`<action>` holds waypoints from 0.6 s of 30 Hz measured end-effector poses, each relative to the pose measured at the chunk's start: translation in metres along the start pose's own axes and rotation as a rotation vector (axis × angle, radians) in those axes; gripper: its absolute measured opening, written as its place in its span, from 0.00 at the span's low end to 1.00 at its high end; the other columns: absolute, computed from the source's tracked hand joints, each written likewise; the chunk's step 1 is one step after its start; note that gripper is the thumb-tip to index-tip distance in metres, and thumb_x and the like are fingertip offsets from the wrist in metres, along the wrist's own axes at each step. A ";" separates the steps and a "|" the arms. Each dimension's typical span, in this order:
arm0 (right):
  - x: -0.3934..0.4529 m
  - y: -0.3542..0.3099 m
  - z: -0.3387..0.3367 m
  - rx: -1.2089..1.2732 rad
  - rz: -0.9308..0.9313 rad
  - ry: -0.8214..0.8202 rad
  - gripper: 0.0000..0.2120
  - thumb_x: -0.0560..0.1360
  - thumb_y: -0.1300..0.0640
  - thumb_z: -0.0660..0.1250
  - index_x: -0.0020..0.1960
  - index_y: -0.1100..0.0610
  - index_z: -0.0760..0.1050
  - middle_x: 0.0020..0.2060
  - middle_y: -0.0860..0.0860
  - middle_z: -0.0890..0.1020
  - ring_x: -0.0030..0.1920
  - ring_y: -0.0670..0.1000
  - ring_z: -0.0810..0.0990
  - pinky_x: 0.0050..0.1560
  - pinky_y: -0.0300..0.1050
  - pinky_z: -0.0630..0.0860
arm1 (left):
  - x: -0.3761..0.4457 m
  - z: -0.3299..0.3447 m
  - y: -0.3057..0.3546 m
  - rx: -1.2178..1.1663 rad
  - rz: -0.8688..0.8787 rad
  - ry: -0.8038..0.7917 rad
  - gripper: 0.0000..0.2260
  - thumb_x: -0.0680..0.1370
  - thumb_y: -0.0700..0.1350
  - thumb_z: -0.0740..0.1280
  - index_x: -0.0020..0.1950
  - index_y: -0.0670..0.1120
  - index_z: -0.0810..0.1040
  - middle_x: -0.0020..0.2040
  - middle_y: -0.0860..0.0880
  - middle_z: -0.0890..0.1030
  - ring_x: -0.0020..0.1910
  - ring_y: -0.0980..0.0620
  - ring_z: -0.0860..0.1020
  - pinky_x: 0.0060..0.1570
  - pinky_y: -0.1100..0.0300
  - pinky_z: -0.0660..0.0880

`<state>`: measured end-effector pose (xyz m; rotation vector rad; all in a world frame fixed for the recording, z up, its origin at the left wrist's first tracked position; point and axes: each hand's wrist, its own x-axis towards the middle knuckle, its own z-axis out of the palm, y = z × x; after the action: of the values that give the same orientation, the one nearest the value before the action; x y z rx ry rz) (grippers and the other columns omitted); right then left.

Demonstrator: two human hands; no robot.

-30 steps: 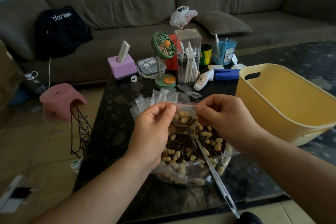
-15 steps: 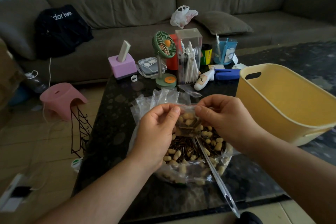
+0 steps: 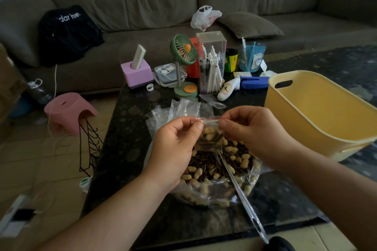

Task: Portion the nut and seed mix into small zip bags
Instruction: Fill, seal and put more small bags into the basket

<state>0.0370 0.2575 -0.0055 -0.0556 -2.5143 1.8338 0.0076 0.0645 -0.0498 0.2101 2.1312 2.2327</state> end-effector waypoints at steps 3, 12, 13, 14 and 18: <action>0.000 -0.001 0.001 -0.010 -0.015 0.022 0.01 0.77 0.58 0.74 0.47 0.54 0.84 0.41 0.55 0.87 0.40 0.53 0.83 0.47 0.54 0.84 | 0.001 0.000 0.000 -0.025 -0.021 0.002 0.04 0.82 0.43 0.71 0.54 0.47 0.86 0.50 0.46 0.88 0.52 0.48 0.87 0.55 0.51 0.83; 0.000 -0.001 0.002 0.058 0.000 0.025 0.02 0.77 0.59 0.73 0.47 0.56 0.84 0.42 0.58 0.86 0.40 0.54 0.83 0.45 0.47 0.84 | 0.000 0.002 0.002 -0.087 -0.041 -0.002 0.04 0.82 0.44 0.71 0.53 0.47 0.85 0.49 0.45 0.88 0.52 0.47 0.87 0.58 0.45 0.83; -0.001 -0.001 0.003 0.072 0.005 0.021 0.02 0.77 0.59 0.73 0.47 0.57 0.84 0.42 0.59 0.86 0.39 0.52 0.82 0.43 0.44 0.83 | 0.000 0.002 0.002 -0.096 -0.046 0.002 0.04 0.82 0.44 0.71 0.53 0.47 0.85 0.49 0.45 0.88 0.52 0.46 0.87 0.59 0.43 0.83; -0.001 -0.002 0.003 0.085 0.010 0.018 0.02 0.77 0.60 0.73 0.47 0.58 0.84 0.42 0.59 0.86 0.38 0.51 0.81 0.42 0.42 0.82 | 0.000 0.002 0.002 -0.100 -0.047 0.004 0.04 0.82 0.44 0.71 0.52 0.47 0.86 0.49 0.44 0.88 0.52 0.45 0.87 0.59 0.41 0.83; -0.001 -0.001 0.003 0.106 0.029 0.010 0.03 0.78 0.60 0.72 0.47 0.58 0.84 0.42 0.60 0.86 0.38 0.51 0.81 0.42 0.42 0.81 | 0.000 0.001 0.002 -0.092 -0.018 -0.007 0.08 0.79 0.48 0.72 0.54 0.45 0.86 0.49 0.43 0.88 0.52 0.43 0.87 0.59 0.38 0.83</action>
<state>0.0376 0.2538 -0.0052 -0.0992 -2.4183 1.9688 0.0079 0.0651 -0.0478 0.1932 2.0131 2.3093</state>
